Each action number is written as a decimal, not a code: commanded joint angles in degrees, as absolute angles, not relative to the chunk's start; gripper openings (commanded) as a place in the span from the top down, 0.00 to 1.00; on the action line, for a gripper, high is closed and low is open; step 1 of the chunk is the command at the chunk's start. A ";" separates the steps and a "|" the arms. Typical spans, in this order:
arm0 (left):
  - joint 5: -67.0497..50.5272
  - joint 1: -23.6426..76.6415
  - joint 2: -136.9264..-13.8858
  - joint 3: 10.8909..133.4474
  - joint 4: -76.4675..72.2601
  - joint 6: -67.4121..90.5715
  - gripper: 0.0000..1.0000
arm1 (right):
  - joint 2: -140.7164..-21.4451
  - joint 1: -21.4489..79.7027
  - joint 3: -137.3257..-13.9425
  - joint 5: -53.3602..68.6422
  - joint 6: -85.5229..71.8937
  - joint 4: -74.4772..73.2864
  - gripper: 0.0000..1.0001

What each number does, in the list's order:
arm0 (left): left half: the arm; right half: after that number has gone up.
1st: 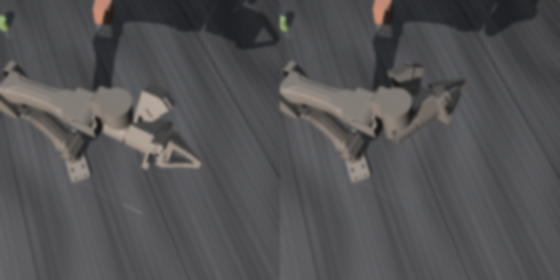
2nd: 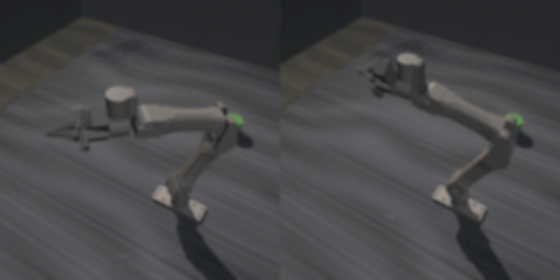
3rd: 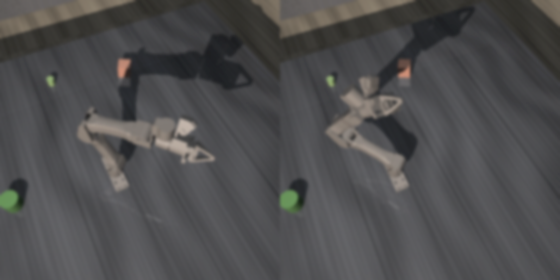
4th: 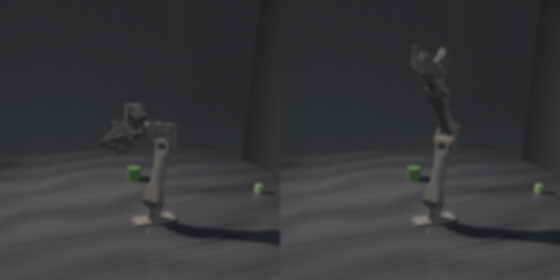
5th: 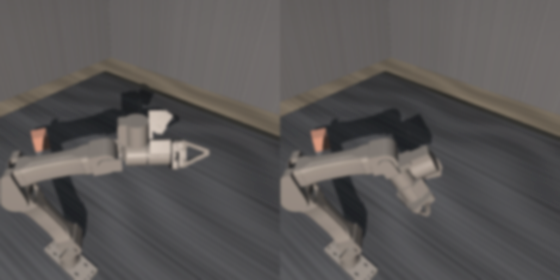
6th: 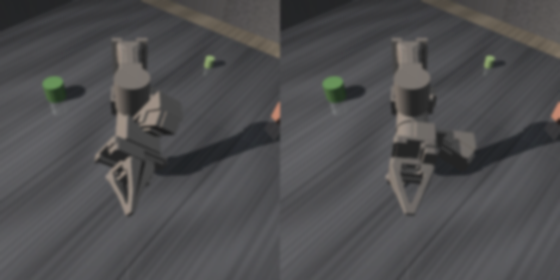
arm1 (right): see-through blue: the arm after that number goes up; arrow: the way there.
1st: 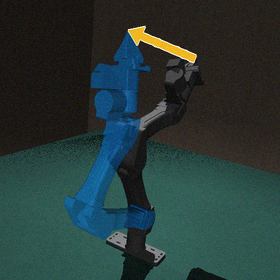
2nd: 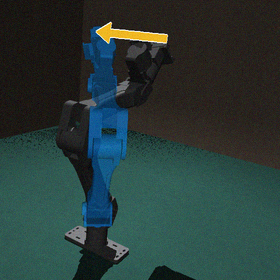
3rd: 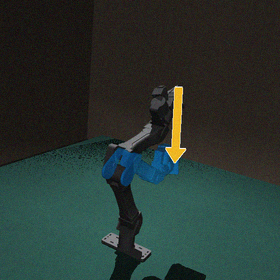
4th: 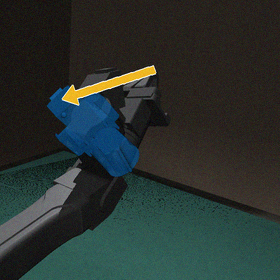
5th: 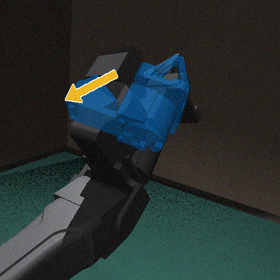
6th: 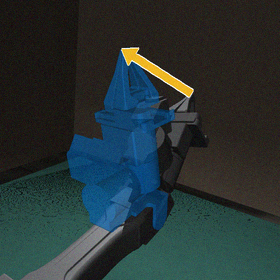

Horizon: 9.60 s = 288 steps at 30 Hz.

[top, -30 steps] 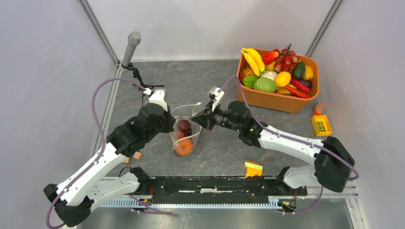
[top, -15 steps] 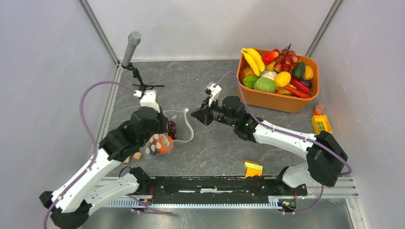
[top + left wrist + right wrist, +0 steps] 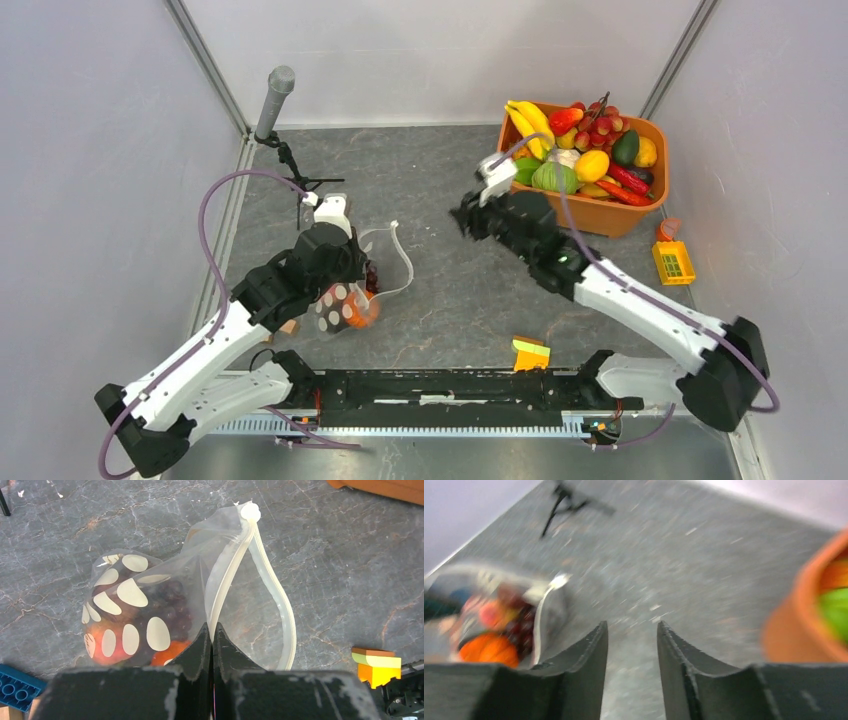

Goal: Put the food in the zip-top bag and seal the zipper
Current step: Pick up the fake fruit from the bin, then place the fake fruit in the zipper food storage bag, then pick up the fake fruit from the bin, then place the fake fruit in the zipper food storage bag.

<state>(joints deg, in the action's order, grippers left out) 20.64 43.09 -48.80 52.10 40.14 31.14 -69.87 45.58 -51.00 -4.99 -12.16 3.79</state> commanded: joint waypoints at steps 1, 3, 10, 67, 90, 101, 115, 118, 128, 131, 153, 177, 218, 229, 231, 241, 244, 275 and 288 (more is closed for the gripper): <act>19.65 42.79 -46.87 51.96 36.24 32.53 0.98 | -64.35 36.42 -59.12 -18.77 -3.46 -0.59 0.50; 18.98 42.80 -46.46 51.64 35.70 32.52 0.98 | -64.94 31.40 -61.36 -18.57 -2.57 -2.18 0.41; 17.89 42.80 -44.85 50.99 35.42 32.04 0.98 | -74.06 15.16 -69.78 -14.85 -6.34 -5.51 0.31; 18.65 42.80 -44.42 48.96 33.92 31.74 0.98 | -106.01 7.95 -85.78 -30.55 -40.86 6.08 0.55; 16.33 42.80 -44.42 49.48 33.66 32.18 0.98 | -68.58 10.09 -51.95 21.91 -22.88 21.40 0.59; 15.38 42.80 -45.59 49.57 32.67 32.50 0.98 | -61.64 28.05 -44.99 31.67 -15.48 22.76 0.62; 12.65 42.80 -45.34 50.49 33.28 32.28 0.98 | -73.65 48.96 -47.72 24.14 -8.87 19.95 0.61; 11.47 42.80 -45.20 50.71 33.40 32.57 0.98 | -76.70 51.31 -48.97 22.70 -8.81 19.59 0.61; 10.56 42.80 -43.73 52.02 33.35 32.58 0.98 | -83.04 55.20 -52.68 16.96 -6.50 17.44 0.55; 10.55 42.80 -43.60 52.43 33.64 32.57 0.98 | -84.08 56.21 -54.30 15.41 -1.60 14.00 0.52; 13.01 42.78 -42.65 51.86 33.39 32.62 0.98 | -69.04 55.94 -49.83 2.28 6.96 15.44 0.15; 15.67 42.78 -40.48 50.75 34.14 31.64 0.98 | -60.64 0.71 -63.28 -14.57 -4.90 -7.94 0.25; 14.68 42.71 -42.12 49.66 32.95 31.02 0.98 | -103.65 -21.45 -83.61 17.97 -13.16 -3.71 0.31; 14.34 42.67 -42.64 50.05 32.87 31.03 0.98 | -106.32 -21.45 -83.25 18.42 -12.99 -2.89 0.31; 14.35 42.71 -42.39 49.84 32.94 31.12 0.98 | -104.45 -21.47 -79.91 18.34 -13.69 0.23 0.36; 14.47 42.71 -41.68 49.39 33.13 31.58 0.98 | -92.34 -21.44 -65.43 20.17 -18.56 11.24 0.49; 14.35 42.71 -41.51 49.27 33.12 31.57 0.98 | -87.34 -21.44 -58.51 19.91 -20.17 15.60 0.49; 10.75 42.66 -43.58 48.21 28.26 34.80 0.98 | -52.39 -5.69 -33.86 39.12 -27.67 28.61 0.47; 10.90 42.71 -43.32 47.46 28.92 35.09 0.98 | -53.51 16.61 -31.39 46.15 -19.91 29.59 0.50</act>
<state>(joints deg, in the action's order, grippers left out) 11.33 43.07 -43.86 47.44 31.53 33.15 -52.51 12.51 -30.70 43.46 -24.43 30.06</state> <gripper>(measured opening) 0.040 0.617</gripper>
